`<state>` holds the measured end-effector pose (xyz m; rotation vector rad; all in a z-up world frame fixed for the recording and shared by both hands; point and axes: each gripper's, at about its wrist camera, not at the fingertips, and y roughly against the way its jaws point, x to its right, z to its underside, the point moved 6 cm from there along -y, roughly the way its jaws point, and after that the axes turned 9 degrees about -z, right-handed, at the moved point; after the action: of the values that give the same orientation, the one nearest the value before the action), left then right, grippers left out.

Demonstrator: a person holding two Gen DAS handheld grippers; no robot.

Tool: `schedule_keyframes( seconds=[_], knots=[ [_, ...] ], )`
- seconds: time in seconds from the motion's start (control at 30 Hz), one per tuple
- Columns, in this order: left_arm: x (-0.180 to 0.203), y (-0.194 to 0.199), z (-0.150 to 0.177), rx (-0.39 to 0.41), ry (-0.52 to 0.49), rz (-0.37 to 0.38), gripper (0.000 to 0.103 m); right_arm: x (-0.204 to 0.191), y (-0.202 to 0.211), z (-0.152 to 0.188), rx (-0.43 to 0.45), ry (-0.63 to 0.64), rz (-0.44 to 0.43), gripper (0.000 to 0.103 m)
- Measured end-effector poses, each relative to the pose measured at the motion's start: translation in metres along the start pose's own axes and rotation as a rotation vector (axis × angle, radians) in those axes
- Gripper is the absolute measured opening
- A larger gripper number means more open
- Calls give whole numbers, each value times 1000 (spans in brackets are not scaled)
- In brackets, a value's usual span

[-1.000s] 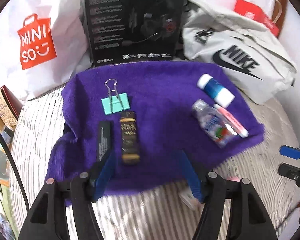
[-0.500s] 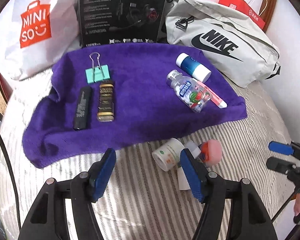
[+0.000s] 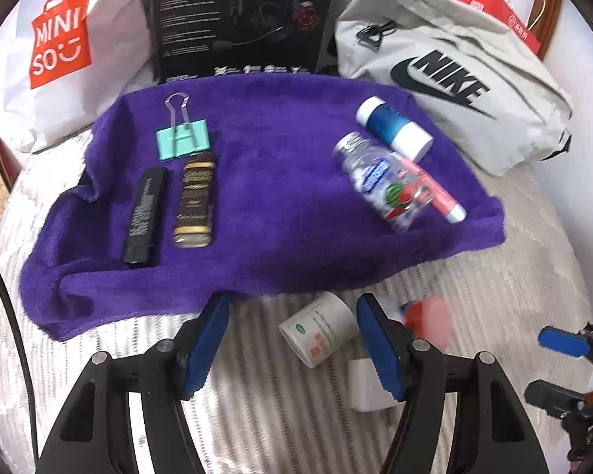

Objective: Organize rigid objects
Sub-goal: 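Grasp the white tape roll with the left tool while the right tool moves toward the pink case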

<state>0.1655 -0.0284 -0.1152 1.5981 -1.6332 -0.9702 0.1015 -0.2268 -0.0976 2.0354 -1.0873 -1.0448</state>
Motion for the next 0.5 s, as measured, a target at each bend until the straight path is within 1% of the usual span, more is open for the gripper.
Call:
schedule_keyframes(
  seconds=[0.1,0.23,0.5],
  knots=[
    [-7,1,9,-11,-23,-27,65,-2,-3,2,-11,8,2,63],
    [-16,4,16,-15,-17,-41,65,-4,-7,2,-17,12,-11,63],
    [-12,-1,16,-3,-10,-19,65,-12,-20,2,-42,25,-23,63]
  ],
)
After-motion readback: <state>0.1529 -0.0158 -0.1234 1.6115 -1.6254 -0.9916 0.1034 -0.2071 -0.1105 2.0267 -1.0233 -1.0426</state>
